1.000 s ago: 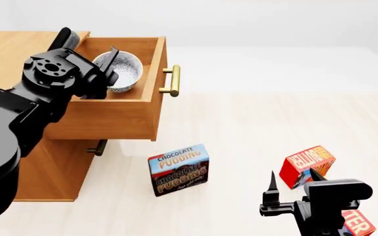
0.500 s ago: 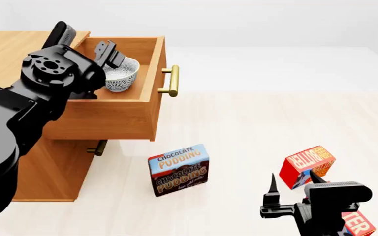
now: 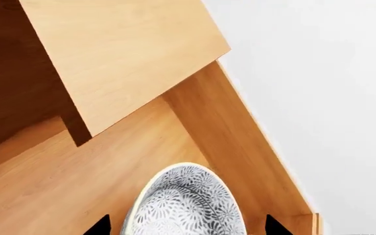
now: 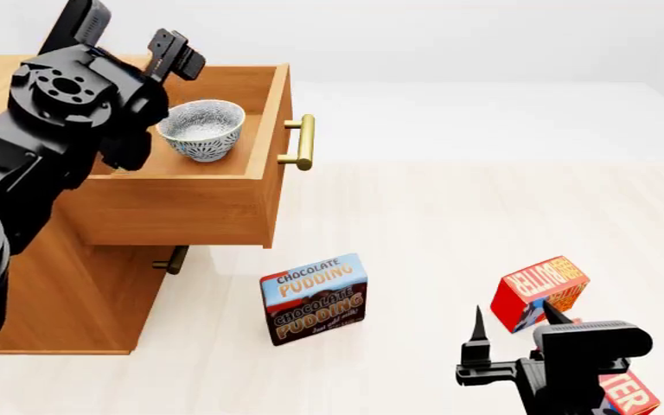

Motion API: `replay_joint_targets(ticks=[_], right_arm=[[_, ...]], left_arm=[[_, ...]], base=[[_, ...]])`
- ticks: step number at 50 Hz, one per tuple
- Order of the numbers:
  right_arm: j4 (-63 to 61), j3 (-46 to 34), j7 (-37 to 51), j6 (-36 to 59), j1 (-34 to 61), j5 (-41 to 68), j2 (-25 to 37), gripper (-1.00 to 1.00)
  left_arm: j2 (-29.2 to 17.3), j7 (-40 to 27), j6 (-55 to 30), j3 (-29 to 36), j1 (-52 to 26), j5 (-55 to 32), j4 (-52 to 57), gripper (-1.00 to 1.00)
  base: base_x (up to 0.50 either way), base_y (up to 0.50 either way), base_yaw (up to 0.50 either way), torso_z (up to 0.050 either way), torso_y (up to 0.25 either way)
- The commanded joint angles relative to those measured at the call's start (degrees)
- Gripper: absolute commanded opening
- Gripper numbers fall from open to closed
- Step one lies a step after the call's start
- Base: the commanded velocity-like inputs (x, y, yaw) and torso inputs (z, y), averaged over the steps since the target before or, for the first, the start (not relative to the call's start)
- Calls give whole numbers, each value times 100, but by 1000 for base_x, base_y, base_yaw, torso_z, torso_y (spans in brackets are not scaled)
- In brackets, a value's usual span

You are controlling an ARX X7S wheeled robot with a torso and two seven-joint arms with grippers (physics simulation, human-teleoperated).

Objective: Put the bowl in the top drawer of the cabinet.

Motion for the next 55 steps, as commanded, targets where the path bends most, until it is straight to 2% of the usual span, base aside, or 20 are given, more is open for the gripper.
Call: replay_joint_targets(ticks=[1, 10, 15, 21, 27, 32, 37, 39, 42, 44, 48, 53, 55], right_arm=[[-12, -1, 8, -38, -31, 20, 18, 100], [3, 14, 6, -94, -71, 49, 29, 100], [52, 18, 2, -133, -76, 63, 29, 100], [73, -25, 10, -104, -6, 62, 18, 100], [-233, 10, 143, 115, 78, 96, 6, 100], [-830, 31, 325, 414, 206, 88, 30, 100], [-1406, 16, 589, 719, 435, -45, 34, 100], [-1753, -21, 872, 962, 538, -296, 39, 100], [-2182, -115, 1226, 1150, 616, -709, 53, 100], [-2483, -138, 1365, 1242, 645, -858, 53, 100], [-2964, -198, 1494, 1369, 733, -1024, 67, 100], [-3407, -300, 1671, 1074, 697, -1281, 59, 100], [-3548, -373, 1719, 1044, 688, -1394, 70, 100]], left_arm=[[-3, 197, -19, 72, -212, 68, 4, 100], [-89, 522, 143, 23, -543, 255, 332, 100], [-976, 594, 1590, -68, -1284, 554, 2923, 100], [-1688, 775, 2527, -189, -1818, 960, 4816, 100], [-2257, 963, 3297, -158, -2036, 1518, 6185, 100], [-2737, 1182, 4238, 164, -2034, 2540, 7402, 100], [-3386, 1136, 5449, 616, -1930, 3927, 8839, 100], [-3682, 1007, 6112, 915, -1853, 4897, 9446, 100], [-4017, 529, 6712, 1296, -1661, 6205, 9972, 100], [-4376, -220, 6773, 1067, -1179, 7576, 10078, 100], [-4865, -1648, 6717, 734, -592, 9523, 10260, 100], [-5342, -3300, 6418, 441, -236, 11765, 10509, 100], [-5500, -3718, 6297, 358, -127, 12313, 10630, 100]], base=[[0, 0, 0, 0, 0], [0, 0, 0, 0, 0], [0, 0, 0, 0, 0], [0, 0, 0, 0, 0], [0, 0, 0, 0, 0], [0, 0, 0, 0, 0], [0, 0, 0, 0, 0], [0, 0, 0, 0, 0], [0, 0, 0, 0, 0], [0, 0, 0, 0, 0], [0, 0, 0, 0, 0], [0, 0, 0, 0, 0], [0, 0, 0, 0, 0]])
